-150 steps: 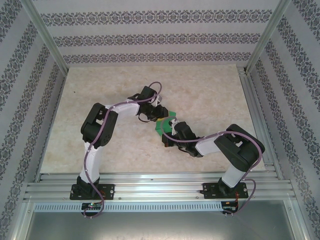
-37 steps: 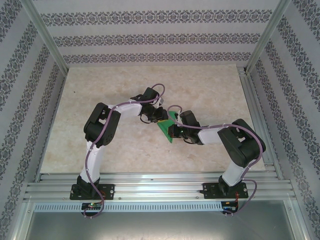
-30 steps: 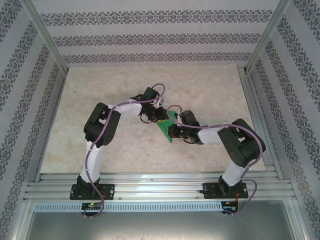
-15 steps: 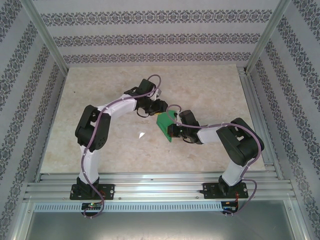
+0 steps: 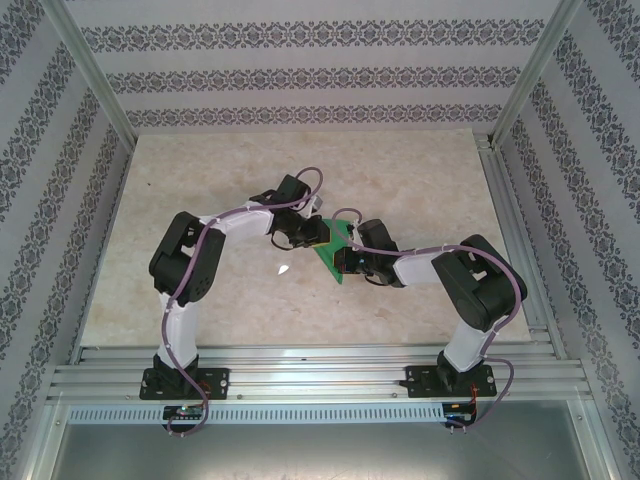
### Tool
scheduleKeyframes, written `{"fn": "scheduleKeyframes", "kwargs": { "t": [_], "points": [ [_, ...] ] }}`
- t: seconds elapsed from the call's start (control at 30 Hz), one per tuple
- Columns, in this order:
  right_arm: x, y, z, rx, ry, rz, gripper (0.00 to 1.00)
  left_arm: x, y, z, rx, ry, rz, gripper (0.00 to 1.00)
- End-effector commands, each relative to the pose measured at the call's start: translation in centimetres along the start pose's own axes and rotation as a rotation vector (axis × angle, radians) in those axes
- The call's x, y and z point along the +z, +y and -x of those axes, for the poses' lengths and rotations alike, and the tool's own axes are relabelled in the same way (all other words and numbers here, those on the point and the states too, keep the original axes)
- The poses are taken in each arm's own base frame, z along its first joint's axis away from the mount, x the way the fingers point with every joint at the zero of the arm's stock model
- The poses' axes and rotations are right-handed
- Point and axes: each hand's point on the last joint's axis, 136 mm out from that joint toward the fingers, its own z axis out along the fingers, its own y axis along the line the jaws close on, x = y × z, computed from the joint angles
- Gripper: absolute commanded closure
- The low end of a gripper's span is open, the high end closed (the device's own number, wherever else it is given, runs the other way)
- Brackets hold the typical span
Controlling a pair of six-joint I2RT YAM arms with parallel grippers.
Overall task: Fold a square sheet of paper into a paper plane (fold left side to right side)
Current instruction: Third fold the triangle at the center of the table.
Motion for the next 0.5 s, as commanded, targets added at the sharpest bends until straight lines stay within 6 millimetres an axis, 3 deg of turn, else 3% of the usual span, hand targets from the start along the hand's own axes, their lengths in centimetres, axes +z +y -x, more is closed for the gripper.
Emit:
{"fn": "scheduleKeyframes", "kwargs": {
  "t": [0.0, 0.47],
  "points": [
    [0.6, -2.4, -3.4, 0.013, 0.116, -0.086, 1.0, 1.0, 0.1, 0.0, 0.018, 0.0, -0.009, 0.83],
    [0.8, -2.1, -3.3, 0.01, 0.123, -0.081, 1.0, 3.2, 3.0, -1.4, -0.003, 0.046, 0.068, 0.83]
  ]
}}
